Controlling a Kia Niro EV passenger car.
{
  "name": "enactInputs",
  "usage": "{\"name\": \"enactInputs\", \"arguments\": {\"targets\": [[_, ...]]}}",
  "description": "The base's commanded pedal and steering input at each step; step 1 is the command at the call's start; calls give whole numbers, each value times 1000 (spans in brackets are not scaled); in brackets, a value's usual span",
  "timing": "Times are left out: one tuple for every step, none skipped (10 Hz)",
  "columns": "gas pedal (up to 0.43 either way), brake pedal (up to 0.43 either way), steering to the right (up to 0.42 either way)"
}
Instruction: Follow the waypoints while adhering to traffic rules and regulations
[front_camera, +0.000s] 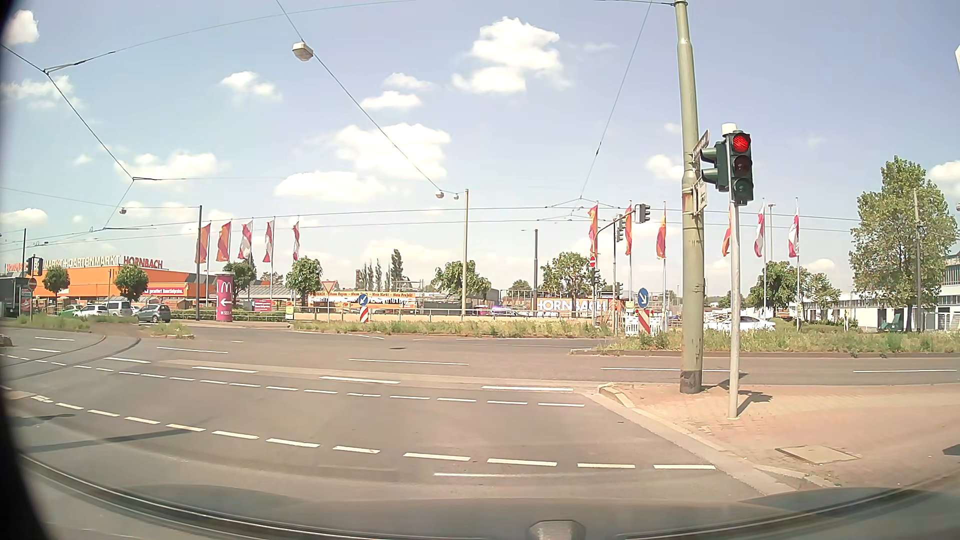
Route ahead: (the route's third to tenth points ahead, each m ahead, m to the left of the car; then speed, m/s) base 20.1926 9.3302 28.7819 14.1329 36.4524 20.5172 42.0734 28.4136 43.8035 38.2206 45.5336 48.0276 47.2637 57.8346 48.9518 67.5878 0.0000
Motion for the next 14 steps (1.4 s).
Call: {"name": "enactInputs", "arguments": {"targets": [[0,348,-48],[0,348,-48],[0,348,-48],[0,348,-48],[0,348,-48],[0,348,-48],[0,348,-48],[0,348,-48],[0,354,-48],[0,354,-49],[0,348,-48],[0,354,-48],[0,348,-49],[0,348,-49]]}}
